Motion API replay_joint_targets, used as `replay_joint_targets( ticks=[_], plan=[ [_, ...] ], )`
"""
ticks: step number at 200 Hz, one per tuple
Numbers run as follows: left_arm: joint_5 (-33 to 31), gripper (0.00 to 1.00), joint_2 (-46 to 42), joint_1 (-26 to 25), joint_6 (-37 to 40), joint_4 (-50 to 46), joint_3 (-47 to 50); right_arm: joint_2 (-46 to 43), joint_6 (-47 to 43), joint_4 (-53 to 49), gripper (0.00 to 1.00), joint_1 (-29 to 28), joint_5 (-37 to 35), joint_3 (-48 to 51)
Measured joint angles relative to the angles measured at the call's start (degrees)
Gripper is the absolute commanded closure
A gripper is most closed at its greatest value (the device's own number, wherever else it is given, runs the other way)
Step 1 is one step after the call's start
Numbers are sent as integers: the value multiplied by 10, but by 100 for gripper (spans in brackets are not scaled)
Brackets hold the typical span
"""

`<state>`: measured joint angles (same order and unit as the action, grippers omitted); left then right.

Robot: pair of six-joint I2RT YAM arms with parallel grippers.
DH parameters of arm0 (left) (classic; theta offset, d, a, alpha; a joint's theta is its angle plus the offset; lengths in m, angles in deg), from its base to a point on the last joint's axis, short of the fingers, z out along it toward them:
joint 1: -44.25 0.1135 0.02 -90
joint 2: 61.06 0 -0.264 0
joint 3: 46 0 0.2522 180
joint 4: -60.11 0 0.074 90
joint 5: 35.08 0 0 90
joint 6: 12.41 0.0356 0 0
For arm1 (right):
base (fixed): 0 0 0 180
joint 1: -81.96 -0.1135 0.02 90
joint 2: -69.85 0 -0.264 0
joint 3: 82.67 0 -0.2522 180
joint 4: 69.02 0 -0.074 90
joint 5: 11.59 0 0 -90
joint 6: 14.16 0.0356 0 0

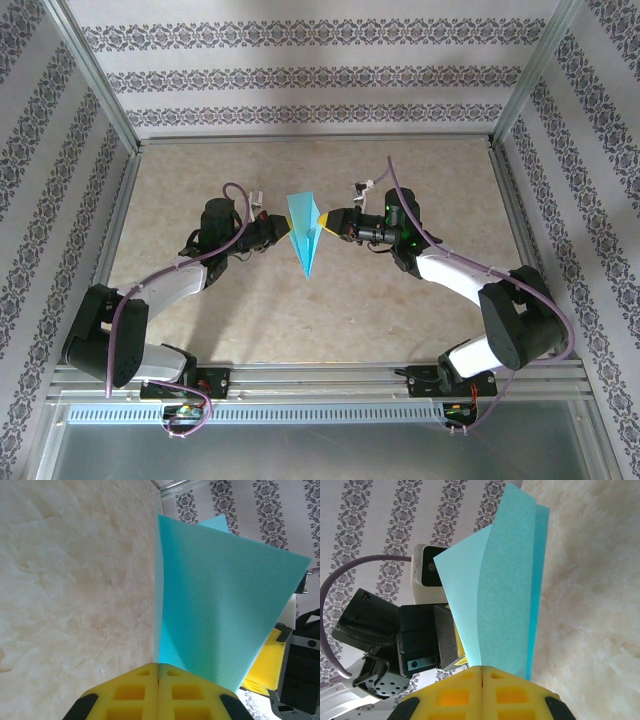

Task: Fold a paper plane with a square sheet of paper (fold left side to right side)
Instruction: Turn over the paper plane at the center of the table.

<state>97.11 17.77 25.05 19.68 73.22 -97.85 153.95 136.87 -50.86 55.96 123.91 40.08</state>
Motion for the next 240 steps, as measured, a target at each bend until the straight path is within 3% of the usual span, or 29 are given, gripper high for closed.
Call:
replay_joint_targets(
  ticks=[33, 55, 97, 129, 185, 240],
  plan=[
    [-13, 100, -3, 0, 3, -11, 0, -2, -24, -35, 57, 13, -12, -2],
    [-32, 100, -7, -6, 9, -42, 0, -14, -75, -128, 48, 19, -47, -12],
    [-80, 100, -5, -15, 22, -116, -2, -53, -219, -373, 46, -1, -164, -92],
    [-112, 100, 18, -21, 25, -150, -12, -53, -279, -473, 50, -54, -223, -141],
    [-145, 100, 55, -26, 24, -166, -13, 30, -283, -506, 53, -136, -239, -167],
    [-156, 100, 61, -30, 23, -166, -13, 80, -279, -502, 51, -162, -241, -182]
  ],
)
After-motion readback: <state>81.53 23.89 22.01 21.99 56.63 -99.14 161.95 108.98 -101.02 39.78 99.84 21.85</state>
